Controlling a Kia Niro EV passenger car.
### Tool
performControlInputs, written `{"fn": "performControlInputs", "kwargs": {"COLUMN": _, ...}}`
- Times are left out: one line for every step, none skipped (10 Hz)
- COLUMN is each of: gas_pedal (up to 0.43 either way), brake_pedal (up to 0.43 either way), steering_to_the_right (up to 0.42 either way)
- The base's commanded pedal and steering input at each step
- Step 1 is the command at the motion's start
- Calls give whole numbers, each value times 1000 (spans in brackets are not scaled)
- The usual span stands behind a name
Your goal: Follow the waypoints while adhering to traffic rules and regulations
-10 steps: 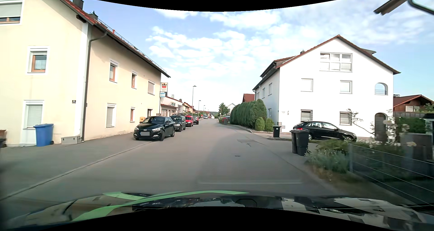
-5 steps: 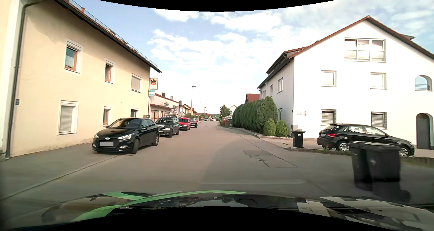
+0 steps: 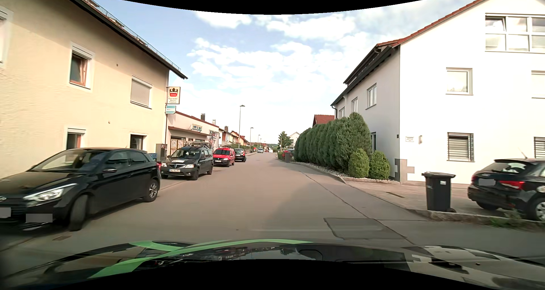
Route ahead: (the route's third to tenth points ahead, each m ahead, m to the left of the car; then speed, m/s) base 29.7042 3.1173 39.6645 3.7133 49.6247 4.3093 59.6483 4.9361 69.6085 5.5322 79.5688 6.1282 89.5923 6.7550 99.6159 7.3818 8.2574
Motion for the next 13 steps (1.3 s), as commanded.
{"fn": "performControlInputs", "kwargs": {"gas_pedal": 130, "brake_pedal": 0, "steering_to_the_right": -16}}
{"fn": "performControlInputs", "kwargs": {"gas_pedal": 130, "brake_pedal": 0, "steering_to_the_right": -16}}
{"fn": "performControlInputs", "kwargs": {"gas_pedal": 130, "brake_pedal": 0, "steering_to_the_right": -17}}
{"fn": "performControlInputs", "kwargs": {"gas_pedal": 110, "brake_pedal": 0, "steering_to_the_right": -18}}
{"fn": "performControlInputs", "kwargs": {"gas_pedal": 110, "brake_pedal": 0, "steering_to_the_right": -18}}
{"fn": "performControlInputs", "kwargs": {"gas_pedal": 110, "brake_pedal": 0, "steering_to_the_right": -18}}
{"fn": "performControlInputs", "kwargs": {"gas_pedal": 98, "brake_pedal": 0, "steering_to_the_right": -18}}
{"fn": "performControlInputs", "kwargs": {"gas_pedal": 87, "brake_pedal": 0, "steering_to_the_right": -18}}
{"fn": "performControlInputs", "kwargs": {"gas_pedal": 87, "brake_pedal": 0, "steering_to_the_right": -18}}
{"fn": "performControlInputs", "kwargs": {"gas_pedal": 87, "brake_pedal": 0, "steering_to_the_right": -18}}
{"fn": "performControlInputs", "kwargs": {"gas_pedal": 87, "brake_pedal": 0, "steering_to_the_right": -18}}
{"fn": "performControlInputs", "kwargs": {"gas_pedal": 98, "brake_pedal": 0, "steering_to_the_right": -14}}
{"fn": "performControlInputs", "kwargs": {"gas_pedal": 110, "brake_pedal": 0, "steering_to_the_right": -12}}
